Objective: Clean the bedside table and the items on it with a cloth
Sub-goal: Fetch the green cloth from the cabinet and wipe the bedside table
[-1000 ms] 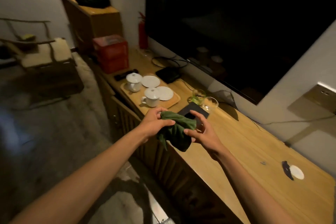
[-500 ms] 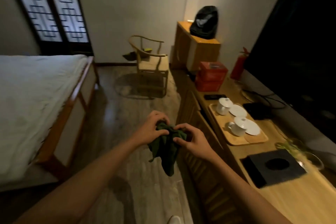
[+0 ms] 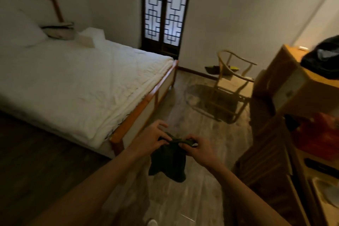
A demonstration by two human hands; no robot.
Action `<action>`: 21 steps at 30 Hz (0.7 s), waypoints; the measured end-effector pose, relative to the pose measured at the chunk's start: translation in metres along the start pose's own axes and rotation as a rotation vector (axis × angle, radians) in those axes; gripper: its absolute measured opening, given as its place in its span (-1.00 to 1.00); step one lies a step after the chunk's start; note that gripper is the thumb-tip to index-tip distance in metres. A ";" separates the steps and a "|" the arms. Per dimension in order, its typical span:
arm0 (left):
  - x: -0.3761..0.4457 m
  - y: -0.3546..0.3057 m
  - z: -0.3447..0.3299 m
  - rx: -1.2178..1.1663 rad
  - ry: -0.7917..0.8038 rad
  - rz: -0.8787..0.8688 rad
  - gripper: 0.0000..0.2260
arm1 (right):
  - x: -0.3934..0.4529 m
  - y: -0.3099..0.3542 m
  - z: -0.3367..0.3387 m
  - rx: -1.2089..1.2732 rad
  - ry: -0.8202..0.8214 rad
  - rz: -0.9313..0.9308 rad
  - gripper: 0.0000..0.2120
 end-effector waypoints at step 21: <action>-0.127 0.319 0.212 -0.029 -0.412 0.656 -0.89 | 0.270 0.213 -0.305 -0.524 0.643 0.572 -0.82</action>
Point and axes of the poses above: each hand's wrist, its own x-axis towards the middle knuckle, its own z-axis out of the back of the hand, y = z × x, the point moved 9 cm from there along x, towards the middle knuckle, and after that the axes turned 1 degree about -z, right-handed, at the moved point
